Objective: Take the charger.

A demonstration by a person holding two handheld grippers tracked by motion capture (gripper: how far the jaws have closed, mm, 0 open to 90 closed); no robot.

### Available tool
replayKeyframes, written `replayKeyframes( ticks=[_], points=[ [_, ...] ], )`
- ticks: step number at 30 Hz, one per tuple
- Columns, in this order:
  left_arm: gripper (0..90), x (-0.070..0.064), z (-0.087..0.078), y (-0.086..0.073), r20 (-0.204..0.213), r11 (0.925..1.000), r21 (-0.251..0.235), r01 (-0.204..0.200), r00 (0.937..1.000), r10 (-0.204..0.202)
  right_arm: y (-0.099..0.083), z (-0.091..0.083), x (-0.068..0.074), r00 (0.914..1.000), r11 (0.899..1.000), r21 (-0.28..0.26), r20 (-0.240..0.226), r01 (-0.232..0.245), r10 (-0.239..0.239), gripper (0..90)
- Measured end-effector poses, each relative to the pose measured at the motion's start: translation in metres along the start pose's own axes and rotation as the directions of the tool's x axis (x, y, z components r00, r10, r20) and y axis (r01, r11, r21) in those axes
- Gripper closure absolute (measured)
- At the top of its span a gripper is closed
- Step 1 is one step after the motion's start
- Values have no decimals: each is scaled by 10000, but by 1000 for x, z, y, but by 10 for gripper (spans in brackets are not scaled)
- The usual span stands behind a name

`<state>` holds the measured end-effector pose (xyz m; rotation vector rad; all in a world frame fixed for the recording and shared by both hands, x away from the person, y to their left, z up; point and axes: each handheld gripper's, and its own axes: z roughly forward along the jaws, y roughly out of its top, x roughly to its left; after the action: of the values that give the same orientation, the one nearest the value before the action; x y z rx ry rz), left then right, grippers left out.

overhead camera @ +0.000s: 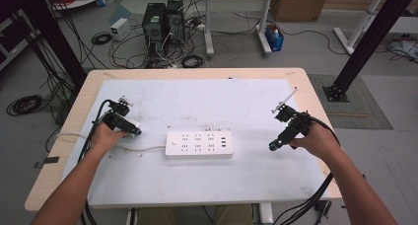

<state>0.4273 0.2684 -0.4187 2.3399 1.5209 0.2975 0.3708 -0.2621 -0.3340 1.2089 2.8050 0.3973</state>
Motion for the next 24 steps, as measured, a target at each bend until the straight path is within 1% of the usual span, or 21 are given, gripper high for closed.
replayKeyframes(
  ticks=[3, 4, 5, 6, 7, 9, 12, 14, 17, 19, 20, 22, 24],
  points=[
    [316, 1, -1, 0, 160, 9999, -15, -121, 9998, 121, 0, 0, -1, 10000, 10000, -3, 7, -19, 19, 37],
    [347, 3, -2, -1, 163, 9998, -53, -198, 9997, 199, 0, 0, -1, 10000, 10000, 1, 22, -25, 25, 37],
    [400, 4, -3, -2, 170, 9995, -171, -257, 9995, 260, -1, 0, -1, 10000, 10000, -4, 30, -11, 11, 38],
    [426, 6, -3, -2, 295, 9996, -185, -206, 9993, 211, -1, 0, -2, 10000, 10000, -10, 33, -14, 14, 37],
    [426, 6, -3, -3, 306, 9993, -204, -311, 9990, 317, -1, 0, -2, 10000, 10000, -13, 28, -29, 29, 38],
    [427, 5, -3, -3, 266, 9989, -224, -400, 9988, 406, -1, 1, -2, 10000, 10000, -4, 20, -69, 69, 38],
    [427, 5, -3, -3, 259, 9986, -261, -460, 9986, 467, -1, 2, -2, 10000, 10000, 22, 25, -75, 75, 38],
    [428, 4, -5, -4, 131, 9970, -354, -692, 9975, 697, 0, 2, -1, 9999, 9999, 0, 41, -111, 111, 38],
    [428, 4, -12, -5, 300, 9938, -699, -862, 9956, 885, -1, 1, -1, 9999, 9999, -45, 81, -125, 125, 38],
    [428, 4, -16, -5, 398, 9919, -809, -982, 9940, 1016, -2, 1, -2, 9998, 9999, -45, 94, -146, 147, 38],
    [428, 5, -18, -6, 398, 9904, -818, -1112, 9926, 1147, -2, 1, -2, 9998, 9998, -65, 96, -163, 163, 38],
    [428, 5, -22, -7, 456, 9890, -890, -1182, 9914, 1226, -3, 0, -2, 9997, 9997, -95, 107, -222, 223, 38],
    [428, 7, -29, -8, 578, 9862, -1117, -1220, 9900, 1290, -3, 0, -2, 9996, 9997, -135, 152, -226, 228, 38]
  ],
)
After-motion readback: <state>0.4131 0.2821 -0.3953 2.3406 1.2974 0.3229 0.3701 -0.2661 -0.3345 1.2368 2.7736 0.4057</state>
